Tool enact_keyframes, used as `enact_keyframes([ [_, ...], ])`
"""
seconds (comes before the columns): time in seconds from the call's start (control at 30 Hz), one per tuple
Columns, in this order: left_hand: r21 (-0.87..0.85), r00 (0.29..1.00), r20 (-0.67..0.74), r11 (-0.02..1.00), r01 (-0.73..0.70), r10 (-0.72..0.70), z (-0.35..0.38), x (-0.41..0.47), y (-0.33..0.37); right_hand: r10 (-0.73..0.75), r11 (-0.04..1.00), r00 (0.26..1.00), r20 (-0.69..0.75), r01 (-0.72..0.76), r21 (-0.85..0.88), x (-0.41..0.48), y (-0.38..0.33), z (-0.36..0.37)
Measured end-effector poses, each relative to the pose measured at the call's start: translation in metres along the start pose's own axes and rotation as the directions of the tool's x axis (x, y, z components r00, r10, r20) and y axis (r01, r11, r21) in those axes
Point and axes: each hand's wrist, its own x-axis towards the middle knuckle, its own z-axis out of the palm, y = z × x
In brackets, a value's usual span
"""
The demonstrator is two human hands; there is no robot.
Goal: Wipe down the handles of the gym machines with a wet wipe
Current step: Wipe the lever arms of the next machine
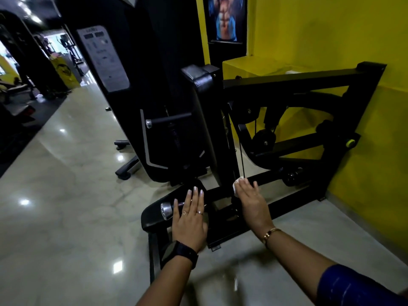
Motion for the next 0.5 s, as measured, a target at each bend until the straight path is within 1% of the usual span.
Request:
enact_keyframes([
  [0.03,0.028,1.0,0.015,1.0,0.013,-0.013,-0.003,0.0,0.0,-0.043,0.999,0.999,-0.001,0.043,0.006,0.0,-0.01,0.002],
  [0.1,0.043,0.999,0.044,0.999,0.026,-0.028,-0.009,-0.001,-0.001,-0.177,0.984,0.984,0.014,0.176,0.013,0.002,-0.039,0.005],
  [0.17,0.014,1.0,0.002,0.999,0.029,-0.029,-0.006,-0.003,-0.006,-0.273,0.961,0.961,0.042,0.271,0.053,0.003,-0.067,0.007],
  [0.2,0.0,0.999,-0.029,0.999,0.032,-0.032,-0.005,-0.004,-0.009,-0.288,0.956,0.957,0.045,0.284,0.081,0.003,-0.077,0.007],
  [0.27,-0.004,0.999,-0.02,1.0,0.028,-0.028,-0.004,-0.005,-0.018,-0.276,0.957,0.96,0.05,0.27,0.109,0.004,-0.078,0.007],
  [0.33,-0.052,1.0,-0.014,0.998,0.026,-0.027,0.0,-0.006,-0.026,-0.239,0.969,0.97,0.047,0.234,0.081,0.002,-0.061,0.004],
  [0.43,-0.072,0.999,-0.007,0.997,0.031,-0.031,0.002,-0.007,-0.033,-0.125,0.991,0.992,0.023,0.124,0.043,0.0,-0.03,0.001],
  [0.5,-0.08,0.998,-0.018,0.995,0.058,-0.06,0.002,-0.009,-0.03,-0.087,0.996,0.996,0.027,0.086,0.038,0.0,-0.026,0.001],
])
